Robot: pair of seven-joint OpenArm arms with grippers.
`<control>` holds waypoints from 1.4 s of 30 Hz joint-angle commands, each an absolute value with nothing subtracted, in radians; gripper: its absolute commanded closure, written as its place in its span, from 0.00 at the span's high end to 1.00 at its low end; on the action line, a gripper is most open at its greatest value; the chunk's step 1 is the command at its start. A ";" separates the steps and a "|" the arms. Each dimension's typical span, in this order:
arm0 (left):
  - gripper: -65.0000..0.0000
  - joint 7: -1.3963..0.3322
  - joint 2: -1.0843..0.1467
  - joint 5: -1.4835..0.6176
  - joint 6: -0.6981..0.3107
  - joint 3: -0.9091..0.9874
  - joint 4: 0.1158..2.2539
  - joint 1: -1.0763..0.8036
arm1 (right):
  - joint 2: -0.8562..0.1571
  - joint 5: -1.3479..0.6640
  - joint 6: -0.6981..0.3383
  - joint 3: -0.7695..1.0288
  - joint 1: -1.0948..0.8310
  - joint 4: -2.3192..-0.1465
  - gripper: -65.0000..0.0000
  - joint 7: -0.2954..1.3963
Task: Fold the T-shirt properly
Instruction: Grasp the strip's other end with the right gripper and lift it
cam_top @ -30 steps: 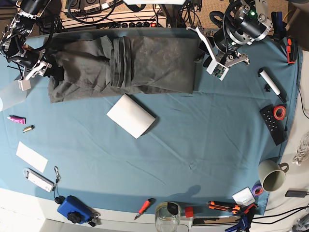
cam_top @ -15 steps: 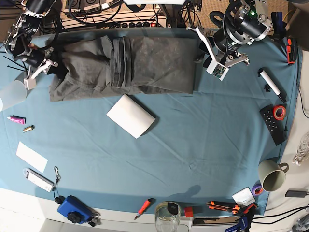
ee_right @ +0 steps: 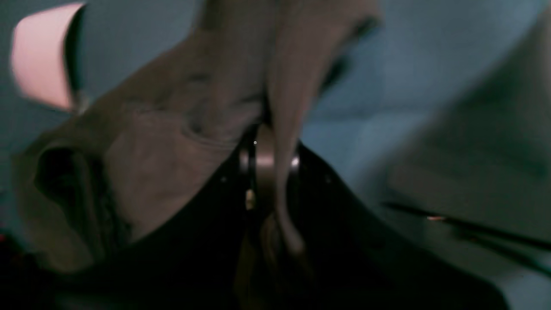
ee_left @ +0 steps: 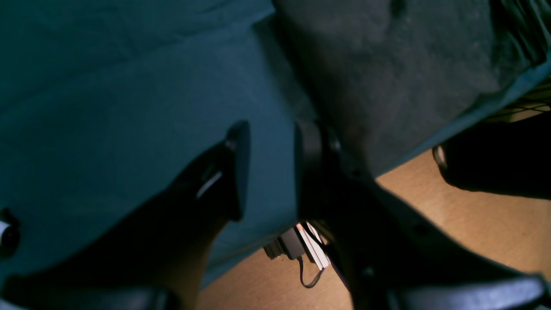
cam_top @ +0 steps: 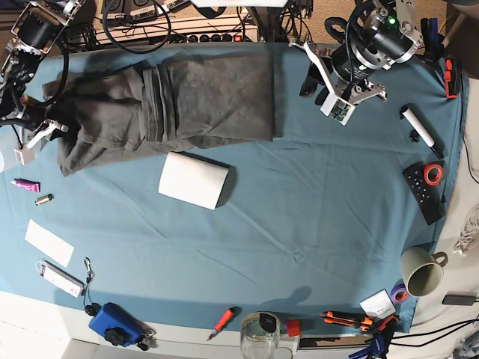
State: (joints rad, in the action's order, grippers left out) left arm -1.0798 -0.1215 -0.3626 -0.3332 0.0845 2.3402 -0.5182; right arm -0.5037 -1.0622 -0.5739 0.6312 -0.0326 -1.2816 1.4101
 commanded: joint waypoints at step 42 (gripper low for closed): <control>0.28 -1.020 -0.117 -0.356 -0.243 0.397 2.356 -0.588 | -0.321 -1.484 -0.698 0.081 -0.173 -1.872 0.00 1.396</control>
State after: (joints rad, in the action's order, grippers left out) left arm -1.0386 -0.1139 -0.3492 -0.2428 0.3920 2.3402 -0.5838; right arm -0.3107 -1.4452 -0.6964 0.0731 -0.1833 -1.8534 1.4197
